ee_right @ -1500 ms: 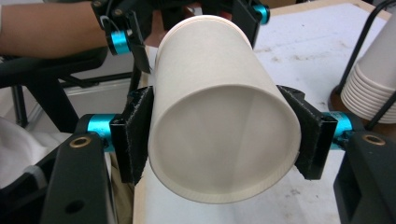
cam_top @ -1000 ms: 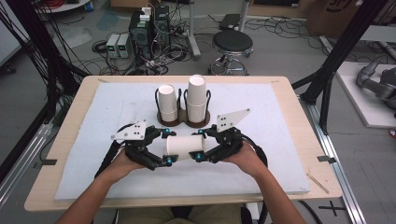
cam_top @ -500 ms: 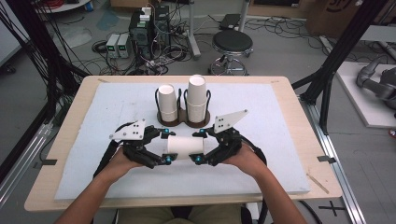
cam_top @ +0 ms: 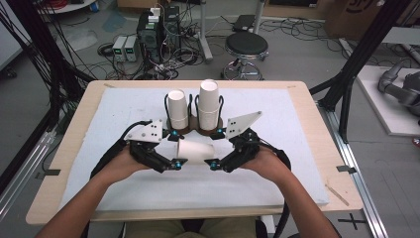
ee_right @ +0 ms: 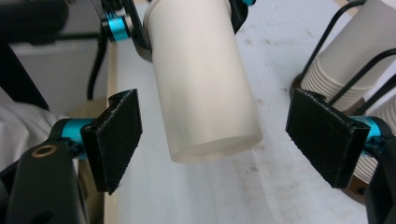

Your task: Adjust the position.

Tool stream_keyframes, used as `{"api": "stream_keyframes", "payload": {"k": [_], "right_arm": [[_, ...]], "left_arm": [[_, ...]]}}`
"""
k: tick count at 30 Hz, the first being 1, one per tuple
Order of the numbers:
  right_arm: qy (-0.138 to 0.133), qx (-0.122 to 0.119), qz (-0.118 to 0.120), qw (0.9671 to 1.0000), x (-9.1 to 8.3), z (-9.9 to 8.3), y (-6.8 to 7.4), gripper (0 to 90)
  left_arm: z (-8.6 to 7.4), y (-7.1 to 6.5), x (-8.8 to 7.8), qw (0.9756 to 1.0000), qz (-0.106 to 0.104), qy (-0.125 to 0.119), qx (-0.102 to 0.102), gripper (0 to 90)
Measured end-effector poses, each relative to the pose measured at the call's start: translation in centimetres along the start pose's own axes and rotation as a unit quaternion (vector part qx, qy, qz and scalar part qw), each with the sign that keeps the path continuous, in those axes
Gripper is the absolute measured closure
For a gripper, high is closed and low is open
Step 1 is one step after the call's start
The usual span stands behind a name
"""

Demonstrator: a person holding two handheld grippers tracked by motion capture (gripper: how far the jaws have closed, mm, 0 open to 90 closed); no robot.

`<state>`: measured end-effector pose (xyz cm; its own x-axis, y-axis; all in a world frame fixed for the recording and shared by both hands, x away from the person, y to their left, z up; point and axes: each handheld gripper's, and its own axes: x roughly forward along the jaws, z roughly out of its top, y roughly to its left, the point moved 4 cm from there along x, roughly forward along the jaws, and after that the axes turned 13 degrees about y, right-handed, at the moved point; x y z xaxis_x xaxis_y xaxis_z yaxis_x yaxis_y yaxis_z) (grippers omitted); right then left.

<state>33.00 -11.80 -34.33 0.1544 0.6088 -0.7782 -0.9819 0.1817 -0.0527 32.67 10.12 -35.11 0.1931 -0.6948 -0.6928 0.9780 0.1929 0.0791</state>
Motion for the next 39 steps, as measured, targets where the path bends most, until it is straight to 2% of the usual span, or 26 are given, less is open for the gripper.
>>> {"api": "stream_keyframes", "payload": {"k": [6,13,18,20,25,32,35,39], "right_arm": [[0.051,-0.032,-0.022,0.9979,0.9,0.8,0.1,19.2],[0.098,-0.055,-0.034,0.9931,2.3,1.7,0.0,19.4],[0.124,-0.074,-0.045,0.9885,3.1,2.3,0.1,19.6],[0.133,-0.077,-0.037,0.9874,3.5,2.4,0.3,20.0],[0.151,-0.089,-0.037,0.9837,4.3,2.5,0.5,23.8],[0.165,-0.089,-0.033,0.9817,5.0,2.7,0.6,27.6],[0.173,-0.091,-0.03,0.9802,5.3,2.7,0.7,32.7],[0.177,-0.088,-0.025,0.98,5.5,2.5,0.7,33.3]], "left_arm": [[0.8,0.3,0.1,0.9987,0.003,0.051,0.006,28.1],[1.6,0.6,0.2,0.9964,0.007,0.084,0.01,28.1],[1.7,0.5,0.5,0.995,0.007,0.099,0.009,28.1],[1.6,0.5,0.6,0.9948,0.006,0.101,0.008,28.1],[1.6,0.4,0.9,0.9938,0.003,0.111,0.011,28.1],[1.6,0.1,1.4,0.9923,0.003,0.123,0.016,28.1],[1.6,0.0,1.5,0.992,0.002,0.125,0.017,28.1],[1.6,-0.1,1.7,0.9917,0.002,0.128,0.015,27.3]]}}
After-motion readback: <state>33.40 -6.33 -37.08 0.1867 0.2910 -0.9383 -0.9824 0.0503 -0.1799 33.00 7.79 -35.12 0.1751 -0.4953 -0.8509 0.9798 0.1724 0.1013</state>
